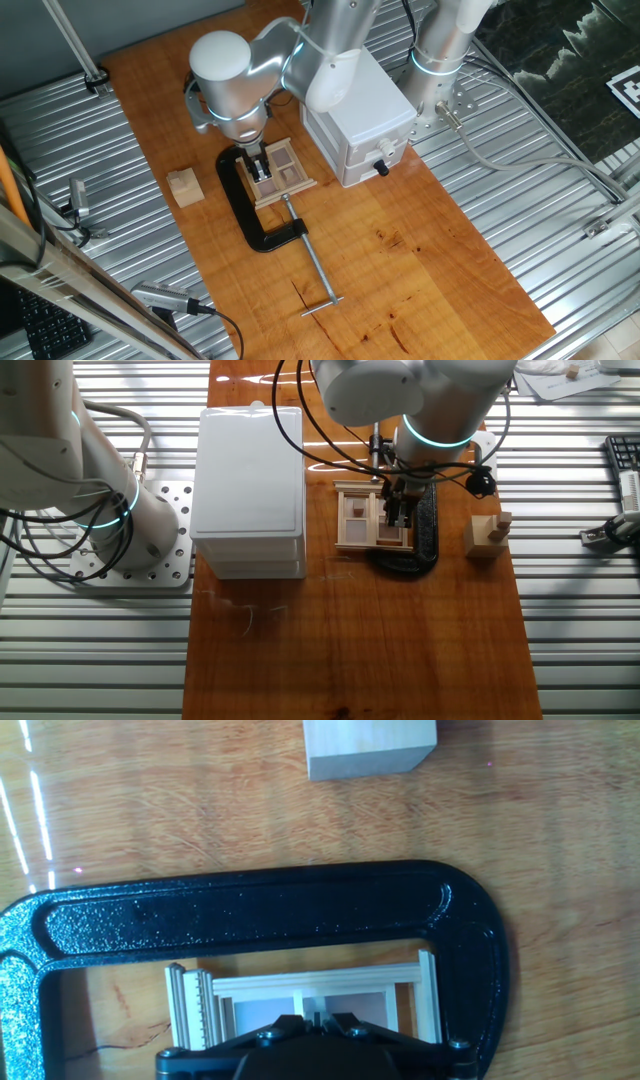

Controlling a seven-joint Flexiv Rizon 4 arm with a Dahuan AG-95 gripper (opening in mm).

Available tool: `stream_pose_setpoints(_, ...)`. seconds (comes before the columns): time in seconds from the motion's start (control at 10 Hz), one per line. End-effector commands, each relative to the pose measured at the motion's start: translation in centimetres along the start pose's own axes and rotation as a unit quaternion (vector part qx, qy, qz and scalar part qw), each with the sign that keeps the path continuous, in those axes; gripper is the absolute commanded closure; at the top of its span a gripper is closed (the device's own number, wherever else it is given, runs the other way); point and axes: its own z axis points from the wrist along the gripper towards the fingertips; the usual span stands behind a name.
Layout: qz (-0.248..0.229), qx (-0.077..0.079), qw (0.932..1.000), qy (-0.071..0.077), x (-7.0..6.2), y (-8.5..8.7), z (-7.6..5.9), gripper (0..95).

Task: Open a sliding window

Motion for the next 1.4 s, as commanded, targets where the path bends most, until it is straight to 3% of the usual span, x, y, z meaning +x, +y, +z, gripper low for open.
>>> stream_pose_setpoints(0.1, -0.002, -0.001, 1.0000, 0.000, 0.03, 0.08, 0.12, 95.0)
stream_pose_setpoints(1.4, -0.010, 0.001, 0.9999, -0.001, 0.08, 0.35, 0.18, 95.0)
